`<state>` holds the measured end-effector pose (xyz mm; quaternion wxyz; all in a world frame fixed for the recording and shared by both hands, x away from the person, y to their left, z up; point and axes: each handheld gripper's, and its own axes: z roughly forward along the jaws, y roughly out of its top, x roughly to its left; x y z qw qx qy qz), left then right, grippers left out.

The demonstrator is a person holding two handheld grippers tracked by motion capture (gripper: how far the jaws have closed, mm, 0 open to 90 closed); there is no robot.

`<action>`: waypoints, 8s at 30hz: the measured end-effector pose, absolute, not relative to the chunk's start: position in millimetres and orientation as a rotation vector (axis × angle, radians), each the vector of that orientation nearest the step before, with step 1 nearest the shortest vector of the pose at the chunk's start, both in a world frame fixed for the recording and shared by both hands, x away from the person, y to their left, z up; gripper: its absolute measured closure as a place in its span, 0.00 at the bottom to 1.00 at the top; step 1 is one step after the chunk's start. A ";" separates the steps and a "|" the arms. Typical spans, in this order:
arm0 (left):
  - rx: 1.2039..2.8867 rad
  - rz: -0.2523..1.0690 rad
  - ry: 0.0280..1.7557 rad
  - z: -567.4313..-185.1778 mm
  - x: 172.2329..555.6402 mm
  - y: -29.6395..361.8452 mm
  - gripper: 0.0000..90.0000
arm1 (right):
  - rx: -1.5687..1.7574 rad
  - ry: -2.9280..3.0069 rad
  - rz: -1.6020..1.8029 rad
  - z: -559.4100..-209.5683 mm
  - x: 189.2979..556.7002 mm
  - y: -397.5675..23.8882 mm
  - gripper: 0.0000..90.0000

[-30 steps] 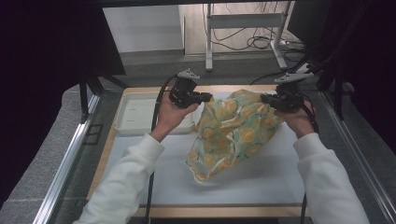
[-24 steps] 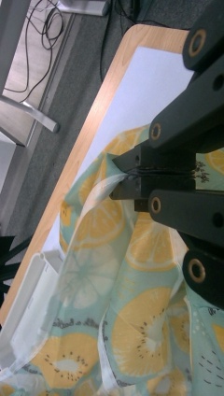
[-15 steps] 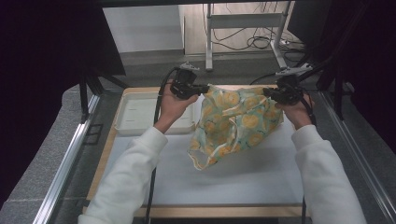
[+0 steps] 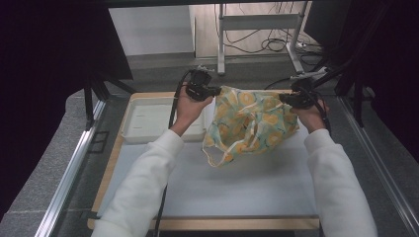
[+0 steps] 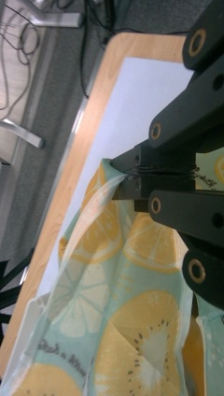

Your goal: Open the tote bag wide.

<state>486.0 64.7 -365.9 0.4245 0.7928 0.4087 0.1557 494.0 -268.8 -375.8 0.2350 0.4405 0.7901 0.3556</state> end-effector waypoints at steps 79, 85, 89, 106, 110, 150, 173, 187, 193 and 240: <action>2.023 0.177 0.880 -419.5 475.0 60.3 0.49 | 1.359 2.493 0.766 -479.0 502.5 -259.2 0.88; 2.058 0.241 0.817 -412.8 461.5 60.6 0.39 | 1.364 2.489 0.762 -479.2 502.5 -256.3 0.87; 2.076 0.248 0.829 -417.6 463.1 49.7 0.40 | 1.377 2.491 0.753 -480.4 502.5 -256.6 0.86; 2.117 0.240 0.818 -436.1 457.7 38.6 0.53 | 1.437 2.391 0.802 -458.0 474.0 -283.1 0.50; 2.111 0.242 0.798 -428.5 451.5 43.1 0.62 | 1.410 2.325 0.908 -435.4 457.6 -293.0 0.49; 2.192 0.012 0.625 -466.2 389.6 -1.6 0.99 | 1.341 2.377 0.904 -449.8 513.1 -246.7 0.99; 2.249 -0.098 0.625 -501.0 385.9 -3.0 1.00 | 1.496 2.328 0.815 -486.8 529.3 -270.1 0.99; 2.131 0.034 0.729 -466.3 412.0 23.9 1.00 | 1.221 2.397 0.985 -433.3 438.8 -253.6 0.99; 2.154 0.060 0.801 -465.0 440.6 8.7 1.00 | 1.117 2.461 1.005 -431.4 414.5 -237.9 0.99; 2.195 0.052 0.999 -505.2 507.0 -5.4 1.00 | 1.329 2.462 0.822 -497.5 427.8 -276.5 0.99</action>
